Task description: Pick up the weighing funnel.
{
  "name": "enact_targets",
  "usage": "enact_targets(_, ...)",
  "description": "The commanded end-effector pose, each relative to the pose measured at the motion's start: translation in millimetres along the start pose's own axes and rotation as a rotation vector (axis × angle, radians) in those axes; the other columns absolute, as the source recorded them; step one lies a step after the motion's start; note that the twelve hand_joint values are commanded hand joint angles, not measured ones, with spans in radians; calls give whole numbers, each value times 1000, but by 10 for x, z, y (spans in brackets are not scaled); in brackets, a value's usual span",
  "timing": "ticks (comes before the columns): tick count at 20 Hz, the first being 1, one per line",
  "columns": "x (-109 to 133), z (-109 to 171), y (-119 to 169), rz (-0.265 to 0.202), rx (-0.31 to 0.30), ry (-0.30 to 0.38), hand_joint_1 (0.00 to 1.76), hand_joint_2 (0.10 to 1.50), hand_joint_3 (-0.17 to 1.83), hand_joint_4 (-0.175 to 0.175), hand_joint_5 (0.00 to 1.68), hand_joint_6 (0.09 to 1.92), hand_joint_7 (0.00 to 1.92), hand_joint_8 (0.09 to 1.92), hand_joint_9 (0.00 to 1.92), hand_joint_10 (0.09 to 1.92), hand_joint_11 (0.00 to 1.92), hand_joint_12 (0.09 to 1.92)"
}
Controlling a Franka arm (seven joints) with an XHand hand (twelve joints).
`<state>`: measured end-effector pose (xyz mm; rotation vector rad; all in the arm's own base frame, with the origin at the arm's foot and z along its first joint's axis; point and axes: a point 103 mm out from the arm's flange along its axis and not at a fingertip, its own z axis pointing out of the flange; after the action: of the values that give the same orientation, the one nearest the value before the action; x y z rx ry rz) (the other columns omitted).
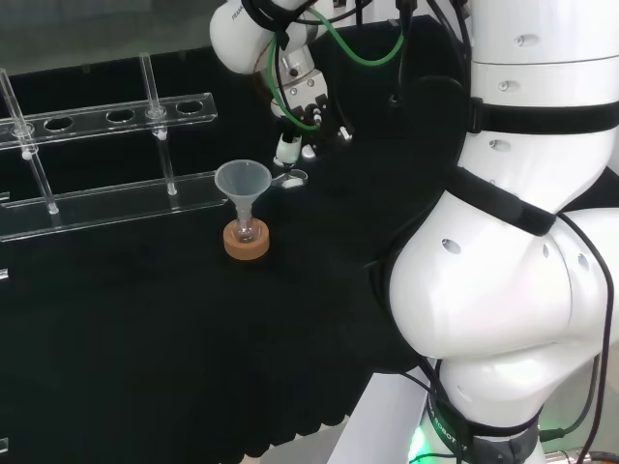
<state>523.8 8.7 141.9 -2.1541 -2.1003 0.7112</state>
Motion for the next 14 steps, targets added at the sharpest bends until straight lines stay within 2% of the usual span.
enact_targets(1,-35,172,29,-24,9,14,840,646,517,-28,684,151,404,721,633,601,434,1320)
enact_targets(10,-13,350,77,-68,19,58,846,635,516,-25,705,188,421,719,650,592,441,1314)
enact_targets(14,13,410,99,-73,11,68,867,623,530,-13,681,407,450,689,697,545,457,1305)
